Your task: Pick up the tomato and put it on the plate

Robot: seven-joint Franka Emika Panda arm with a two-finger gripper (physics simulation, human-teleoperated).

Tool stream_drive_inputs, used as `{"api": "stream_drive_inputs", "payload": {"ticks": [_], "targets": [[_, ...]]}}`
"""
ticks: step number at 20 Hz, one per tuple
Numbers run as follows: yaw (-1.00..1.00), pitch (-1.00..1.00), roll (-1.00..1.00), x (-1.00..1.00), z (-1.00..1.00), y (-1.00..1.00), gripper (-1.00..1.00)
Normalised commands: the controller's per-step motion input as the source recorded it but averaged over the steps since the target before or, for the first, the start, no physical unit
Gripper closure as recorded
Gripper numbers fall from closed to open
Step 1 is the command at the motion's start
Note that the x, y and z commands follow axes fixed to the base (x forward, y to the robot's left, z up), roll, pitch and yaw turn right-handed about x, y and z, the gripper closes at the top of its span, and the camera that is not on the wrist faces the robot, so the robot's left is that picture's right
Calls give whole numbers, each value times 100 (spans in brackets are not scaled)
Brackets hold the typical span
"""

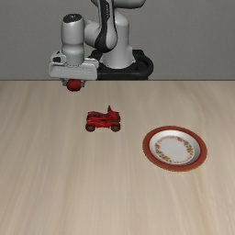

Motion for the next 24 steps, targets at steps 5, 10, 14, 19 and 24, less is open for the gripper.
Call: {"api": "stream_drive_inputs", "payload": {"ticks": [5,10,14,19,24], "targets": [[0,0,0,0,100,0,100],[0,0,0,100,0,0,100],[0,0,0,100,0,0,100],[0,0,0,100,0,0,100],[0,0,0,100,0,0,100]]}}
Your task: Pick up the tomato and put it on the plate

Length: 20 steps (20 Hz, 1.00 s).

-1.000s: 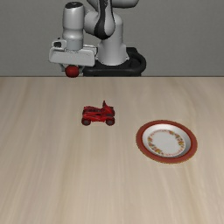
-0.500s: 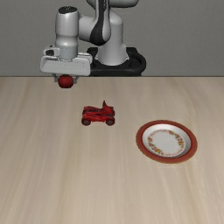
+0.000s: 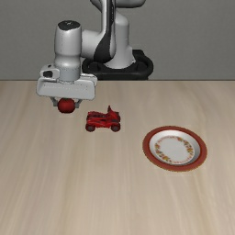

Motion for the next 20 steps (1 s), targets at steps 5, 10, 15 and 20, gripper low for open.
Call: {"api": "stream_drive_inputs", "payload": {"ticks": [5,10,15,20], "targets": [[0,0,0,100,0,0,100],[0,0,0,20,0,80,100],[0,0,0,0,0,100,100],[0,0,0,0,0,100,100]]}}
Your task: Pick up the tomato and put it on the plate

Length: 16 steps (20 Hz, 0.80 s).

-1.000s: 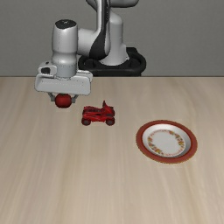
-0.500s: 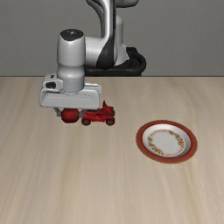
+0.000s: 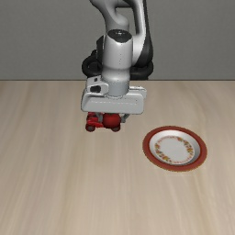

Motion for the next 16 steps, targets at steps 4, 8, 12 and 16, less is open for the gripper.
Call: {"api": "stream_drive_inputs", "payload": {"ticks": [4,8,12,16], "targets": [[0,0,0,0,0,100,100],[0,0,0,0,0,100,100],[0,0,0,0,0,100,100],[0,0,0,0,0,100,100]]}}
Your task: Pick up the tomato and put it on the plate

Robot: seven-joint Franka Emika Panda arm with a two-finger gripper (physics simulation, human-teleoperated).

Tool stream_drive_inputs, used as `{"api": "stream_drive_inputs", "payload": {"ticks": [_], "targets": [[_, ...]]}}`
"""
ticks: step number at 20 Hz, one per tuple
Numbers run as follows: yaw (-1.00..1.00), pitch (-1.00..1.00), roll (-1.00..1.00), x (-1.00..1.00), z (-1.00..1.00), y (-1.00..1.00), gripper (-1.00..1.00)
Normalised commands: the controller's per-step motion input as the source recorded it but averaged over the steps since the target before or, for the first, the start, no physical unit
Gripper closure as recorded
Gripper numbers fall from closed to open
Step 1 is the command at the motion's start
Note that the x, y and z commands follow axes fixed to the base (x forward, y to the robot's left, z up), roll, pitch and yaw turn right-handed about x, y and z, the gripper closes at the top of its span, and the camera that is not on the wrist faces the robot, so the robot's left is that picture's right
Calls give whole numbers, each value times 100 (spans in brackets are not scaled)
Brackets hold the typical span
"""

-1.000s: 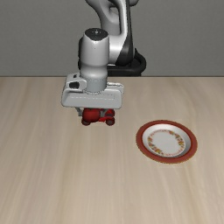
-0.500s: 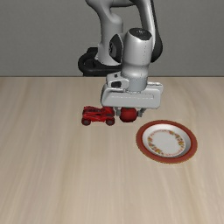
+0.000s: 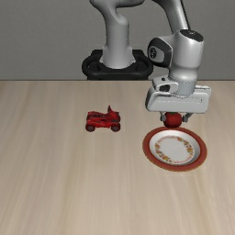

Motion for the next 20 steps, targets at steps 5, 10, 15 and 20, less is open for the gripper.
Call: {"api": "stream_drive_inputs", "payload": {"ticks": [5,10,15,20], "targets": [[0,0,0,60,0,40,100],[0,0,0,20,0,-20,-100],[0,0,0,0,0,0,-100],[0,0,0,0,0,0,-100]]}}
